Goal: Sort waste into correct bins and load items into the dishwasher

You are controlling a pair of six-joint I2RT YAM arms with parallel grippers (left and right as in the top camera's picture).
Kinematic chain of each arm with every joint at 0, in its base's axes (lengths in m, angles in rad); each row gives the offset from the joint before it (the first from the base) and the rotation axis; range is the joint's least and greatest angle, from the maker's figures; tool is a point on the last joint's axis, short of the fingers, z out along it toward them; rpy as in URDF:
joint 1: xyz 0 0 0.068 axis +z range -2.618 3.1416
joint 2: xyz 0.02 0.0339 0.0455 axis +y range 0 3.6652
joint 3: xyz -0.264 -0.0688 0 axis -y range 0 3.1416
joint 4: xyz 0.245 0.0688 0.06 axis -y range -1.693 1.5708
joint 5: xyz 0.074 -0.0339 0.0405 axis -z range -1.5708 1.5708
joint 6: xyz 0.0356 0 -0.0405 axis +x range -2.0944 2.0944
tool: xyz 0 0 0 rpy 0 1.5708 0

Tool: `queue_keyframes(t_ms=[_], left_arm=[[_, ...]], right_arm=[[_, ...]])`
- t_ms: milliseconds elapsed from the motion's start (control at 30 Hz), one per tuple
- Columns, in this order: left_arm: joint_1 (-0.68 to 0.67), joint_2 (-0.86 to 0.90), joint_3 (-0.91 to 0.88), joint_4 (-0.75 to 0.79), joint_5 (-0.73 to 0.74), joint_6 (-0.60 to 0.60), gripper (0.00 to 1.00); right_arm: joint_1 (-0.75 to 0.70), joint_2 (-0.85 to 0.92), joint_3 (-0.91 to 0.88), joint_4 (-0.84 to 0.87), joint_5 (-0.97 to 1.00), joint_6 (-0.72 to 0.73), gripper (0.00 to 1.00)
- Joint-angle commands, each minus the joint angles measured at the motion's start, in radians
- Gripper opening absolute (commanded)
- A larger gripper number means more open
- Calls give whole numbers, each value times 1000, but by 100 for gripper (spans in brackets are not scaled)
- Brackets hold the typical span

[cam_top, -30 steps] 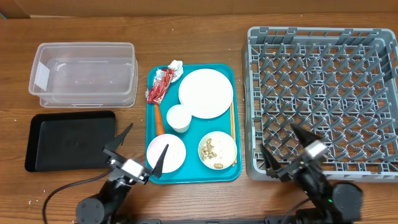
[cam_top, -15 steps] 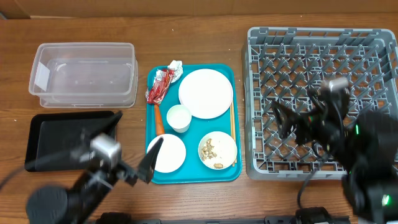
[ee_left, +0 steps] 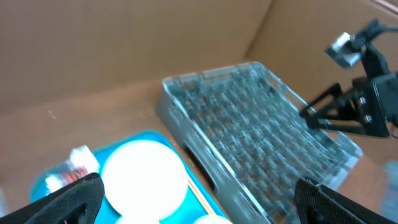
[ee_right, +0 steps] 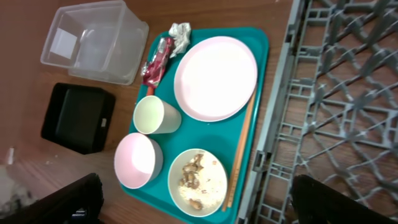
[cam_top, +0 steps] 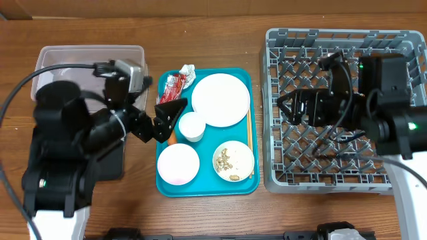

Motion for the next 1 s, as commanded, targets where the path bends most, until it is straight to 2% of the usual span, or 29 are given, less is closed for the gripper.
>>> queue_keyframes(t_ms=[0,133,233,333,433,533,633,767,867,967], left_arm=[[2,57,20,-92,42,-34,100],[-10,129,20,-299,-28,-35,100],[-56,189,18,-465,-195,-36,100],[-113,237,18,-532,-316,-62,97],[-185,276,18,-541,-350,-62,84],[-287,317,18,-546,-468,-99,82],[-374,359,11,-565,-620,-214,79],[-438,401,-44,-525,-621,-308,72],[-460,422,-124,-466,-621,-312,71],[-463,436,-208,-394,-592,-312,66]], right_arm=[[-5,-4,28,11,-44,71,100],[-5,-11,28,31,40,170,100],[-5,-11,28,38,107,212,100],[-5,-10,28,46,131,214,100],[-5,-10,28,50,131,214,100],[-5,-10,28,38,131,230,100],[-5,-10,28,24,140,229,100],[-5,-10,28,2,146,229,100],[-5,-11,28,-12,146,229,100],[-5,-9,28,-17,146,229,100]])
